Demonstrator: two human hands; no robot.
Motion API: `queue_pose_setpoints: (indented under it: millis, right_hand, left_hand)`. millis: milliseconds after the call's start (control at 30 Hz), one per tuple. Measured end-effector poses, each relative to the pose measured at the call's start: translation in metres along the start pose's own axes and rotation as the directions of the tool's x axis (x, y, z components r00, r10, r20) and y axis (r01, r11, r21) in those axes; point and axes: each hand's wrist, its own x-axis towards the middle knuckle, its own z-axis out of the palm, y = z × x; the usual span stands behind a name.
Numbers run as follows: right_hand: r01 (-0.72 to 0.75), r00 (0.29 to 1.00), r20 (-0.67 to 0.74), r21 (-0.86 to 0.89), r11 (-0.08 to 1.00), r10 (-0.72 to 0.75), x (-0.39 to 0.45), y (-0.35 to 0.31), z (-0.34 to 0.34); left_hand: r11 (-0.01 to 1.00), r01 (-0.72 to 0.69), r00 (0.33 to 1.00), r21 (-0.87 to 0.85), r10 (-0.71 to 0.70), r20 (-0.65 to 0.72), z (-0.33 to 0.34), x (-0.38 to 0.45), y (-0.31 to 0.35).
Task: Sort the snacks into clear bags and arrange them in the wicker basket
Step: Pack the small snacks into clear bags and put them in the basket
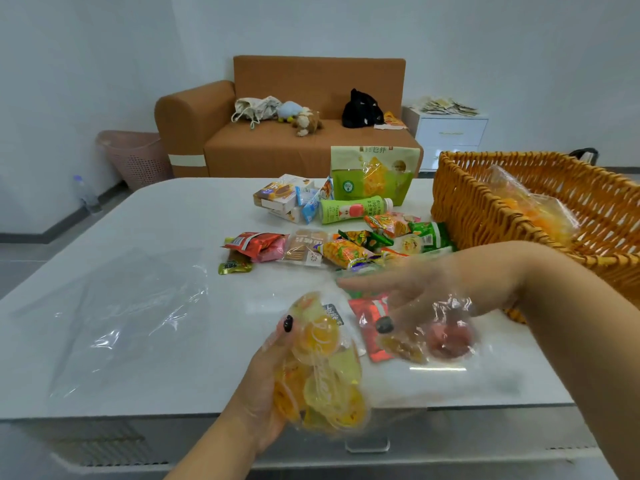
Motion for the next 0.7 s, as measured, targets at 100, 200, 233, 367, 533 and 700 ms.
queue_pose_setpoints:
  millis: [100, 200, 233, 367, 533, 700]
  right_hand:
    - [0.058, 0.959, -0.260, -0.207, 0.977, -0.112, 0.027, -0.003, 0.015]
    - [0.021, 0.879, -0.471, -0.124, 0.992, -0.077, 0.049, -0.011, 0.031]
    - [0.001, 0.850, -0.520, -0.154, 0.988, -0.082, 0.055, -0.012, 0.033]
    - [0.260, 0.865, -0.482, 0.189, 0.947, -0.141, 0.051, -0.019, 0.030]
    - [0.195, 0.924, -0.350, 0.084, 0.977, -0.155, 0.037, -0.025, 0.020]
    - [-0.164, 0.933, -0.359, -0.440, 0.883, -0.006, 0.061, -0.018, 0.029]
  left_hand:
    - [0.998, 0.000, 0.998, 0.060, -0.004, 0.059, 0.002, 0.003, 0.000]
    - [1.000, 0.000, 0.999, 0.019, -0.001, 0.041, -0.001, 0.005, 0.000]
    - [1.000, -0.005, 1.000, -0.015, 0.005, 0.024, -0.002, 0.006, -0.001]
    - [0.989, -0.045, 0.999, -0.143, 0.044, -0.009, -0.007, 0.008, -0.004]
    - [0.974, -0.058, 0.997, -0.220, 0.065, 0.029, -0.006, 0.007, -0.002]
    - [0.974, -0.060, 0.998, -0.217, 0.065, 0.015, -0.010, 0.008, -0.003]
